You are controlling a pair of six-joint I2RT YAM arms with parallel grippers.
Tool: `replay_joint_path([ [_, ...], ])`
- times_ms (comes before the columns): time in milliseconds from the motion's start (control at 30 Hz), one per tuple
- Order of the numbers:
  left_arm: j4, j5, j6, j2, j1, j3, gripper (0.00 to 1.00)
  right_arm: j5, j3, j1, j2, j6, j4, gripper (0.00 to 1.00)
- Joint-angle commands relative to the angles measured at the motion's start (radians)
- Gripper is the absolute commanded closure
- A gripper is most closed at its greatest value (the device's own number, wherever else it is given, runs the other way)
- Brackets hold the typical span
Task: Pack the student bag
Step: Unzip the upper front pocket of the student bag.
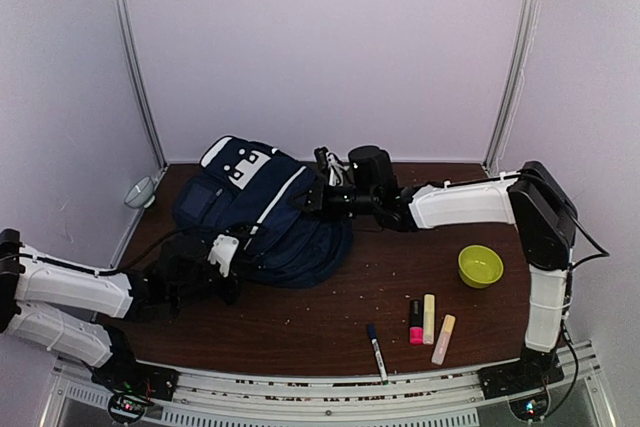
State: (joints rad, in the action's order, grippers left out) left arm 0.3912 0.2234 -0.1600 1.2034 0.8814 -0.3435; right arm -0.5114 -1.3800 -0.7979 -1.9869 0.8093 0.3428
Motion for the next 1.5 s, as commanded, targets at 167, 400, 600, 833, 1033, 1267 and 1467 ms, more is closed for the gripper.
replay_joint_path([
  [167,-0.045,0.218,-0.07,-0.098,-0.096,0.029,1.0,-0.037,0.054,0.12,0.184,-0.122,-0.044,1.0],
  [400,-0.067,0.245,-0.098,-0.152,-0.199,0.054,1.0,-0.046,0.046,0.129,0.212,-0.181,-0.102,1.0],
  [600,-0.096,0.188,-0.158,-0.149,-0.275,0.037,1.0,-0.065,0.032,0.131,0.203,-0.18,-0.112,1.0],
  [833,-0.087,0.096,-0.07,-0.074,-0.278,0.0,1.0,-0.073,0.017,0.115,0.185,-0.155,-0.104,1.0],
  [1033,-0.018,0.123,-0.018,-0.111,-0.279,0.01,1.0,-0.075,-0.014,0.098,0.174,-0.147,-0.096,1.0],
  [1267,-0.024,0.059,0.041,-0.103,-0.277,-0.002,1.0,-0.072,-0.025,0.095,0.16,-0.134,-0.104,1.0],
  [1467,0.025,-0.037,0.196,-0.149,-0.204,0.002,0.45,-0.065,-0.026,0.079,0.16,-0.112,-0.098,0.99],
])
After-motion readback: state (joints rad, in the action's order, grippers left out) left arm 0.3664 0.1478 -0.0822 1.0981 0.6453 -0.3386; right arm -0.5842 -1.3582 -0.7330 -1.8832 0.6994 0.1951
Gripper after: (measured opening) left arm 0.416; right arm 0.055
